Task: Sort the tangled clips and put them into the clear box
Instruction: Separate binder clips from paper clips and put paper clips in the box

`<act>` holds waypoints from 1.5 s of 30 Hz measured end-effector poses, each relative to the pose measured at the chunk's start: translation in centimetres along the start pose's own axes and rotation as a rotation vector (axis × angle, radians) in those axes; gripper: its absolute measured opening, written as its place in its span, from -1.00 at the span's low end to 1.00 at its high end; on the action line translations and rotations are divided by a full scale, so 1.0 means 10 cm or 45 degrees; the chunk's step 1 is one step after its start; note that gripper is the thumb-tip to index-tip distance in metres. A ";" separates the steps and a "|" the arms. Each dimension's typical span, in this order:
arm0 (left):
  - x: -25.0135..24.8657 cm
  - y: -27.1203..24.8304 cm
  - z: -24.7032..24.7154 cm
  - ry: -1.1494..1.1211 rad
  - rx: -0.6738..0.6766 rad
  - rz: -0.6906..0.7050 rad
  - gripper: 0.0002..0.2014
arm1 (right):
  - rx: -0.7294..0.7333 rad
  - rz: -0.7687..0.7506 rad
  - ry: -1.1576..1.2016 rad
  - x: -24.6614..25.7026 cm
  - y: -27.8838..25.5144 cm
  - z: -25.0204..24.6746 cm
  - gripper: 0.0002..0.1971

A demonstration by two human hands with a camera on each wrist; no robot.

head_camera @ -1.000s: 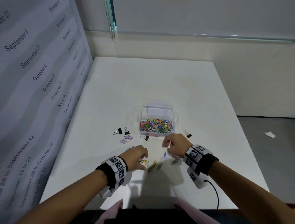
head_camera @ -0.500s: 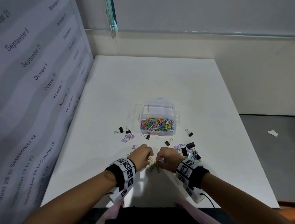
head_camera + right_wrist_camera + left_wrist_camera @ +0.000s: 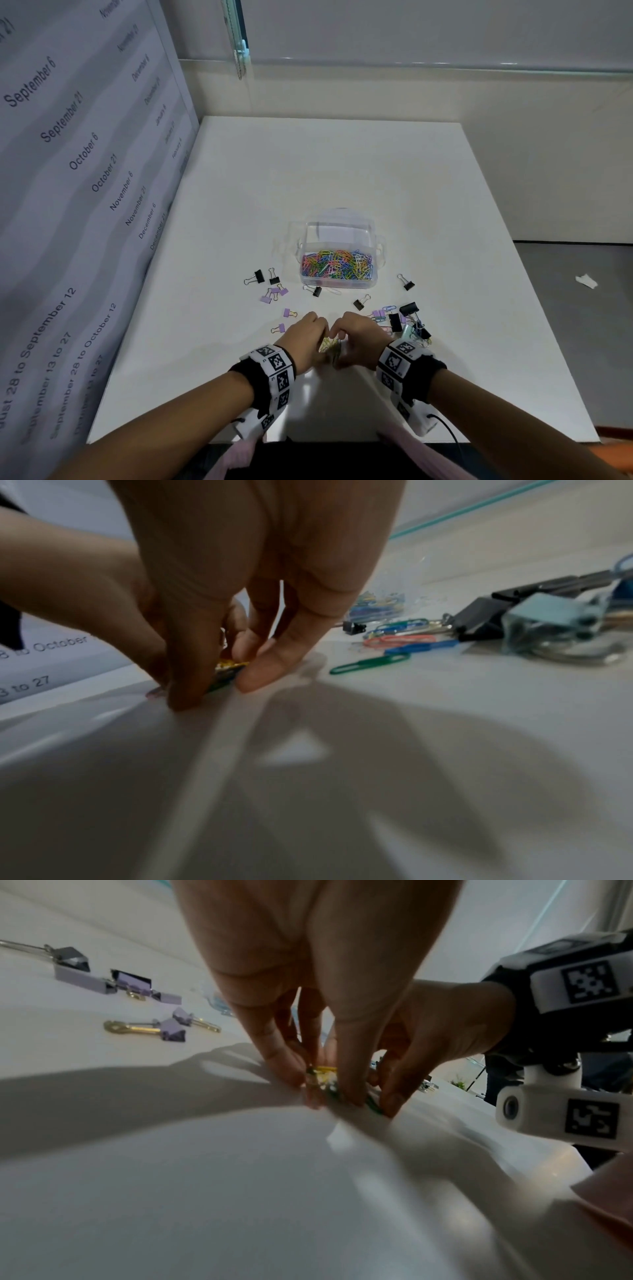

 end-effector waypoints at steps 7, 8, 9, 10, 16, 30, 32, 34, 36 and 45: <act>0.05 0.06 0.00 0.016 -0.013 0.028 -0.83 | -0.039 -0.008 -0.038 0.04 0.06 -0.06 -0.79; 0.05 0.07 0.00 0.029 -0.012 0.029 -0.83 | -0.029 -0.004 -0.056 0.05 0.06 -0.07 -0.82; 0.05 0.07 -0.01 0.043 -0.009 0.029 -0.82 | -0.020 -0.006 -0.075 0.06 0.06 -0.08 -0.83; 0.04 0.08 -0.02 0.061 -0.004 0.031 -0.81 | -0.005 0.001 -0.095 0.06 0.06 -0.09 -0.82; 0.00 0.12 -0.07 0.090 0.077 0.029 -0.82 | 0.099 0.174 -0.218 0.05 0.09 -0.20 -0.76; -0.05 0.40 -0.84 -0.239 -0.285 -0.004 -0.84 | -0.341 0.280 -0.011 0.04 0.27 -0.90 -0.80; -0.08 0.49 -1.03 -0.281 -0.380 -0.008 -0.86 | -0.455 0.255 0.036 0.09 0.35 -1.08 -0.80; -0.10 0.57 -1.16 -0.329 -0.453 -0.041 -0.87 | -0.518 0.266 0.078 0.11 0.39 -1.20 -0.79; -0.10 0.64 -1.22 -0.377 -0.489 -0.082 -0.84 | -0.519 0.287 0.070 0.08 0.40 -1.25 -0.80; -0.10 0.65 -1.09 -0.407 -0.360 -0.118 -0.68 | -0.244 0.304 -0.084 -0.32 0.05 -0.94 -0.80</act>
Point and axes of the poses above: each hand's wrist, its own y-axis towards the middle knuckle, its own z-axis out of the palm, x = y × z, the point moved 3 cm from there along y, towards the middle knuckle, and after that the axes turned 1 degree about -y, right-handed, at the moved point
